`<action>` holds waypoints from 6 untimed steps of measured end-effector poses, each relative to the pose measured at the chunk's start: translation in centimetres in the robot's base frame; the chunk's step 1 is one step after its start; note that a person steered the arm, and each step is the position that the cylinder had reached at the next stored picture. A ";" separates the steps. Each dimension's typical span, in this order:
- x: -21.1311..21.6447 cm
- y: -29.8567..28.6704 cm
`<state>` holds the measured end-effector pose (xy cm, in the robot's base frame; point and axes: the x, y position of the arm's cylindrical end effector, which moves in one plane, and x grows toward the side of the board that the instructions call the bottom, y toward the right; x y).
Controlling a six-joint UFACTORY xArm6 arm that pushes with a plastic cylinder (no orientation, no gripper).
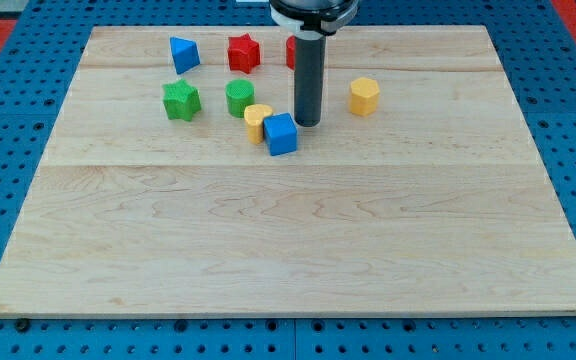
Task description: Point your arm to the yellow hexagon
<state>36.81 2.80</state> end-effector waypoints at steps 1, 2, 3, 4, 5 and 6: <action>-3.9 0.4; -8.5 4.7; -9.0 11.9; -6.9 10.3; -5.7 7.0; -4.0 5.6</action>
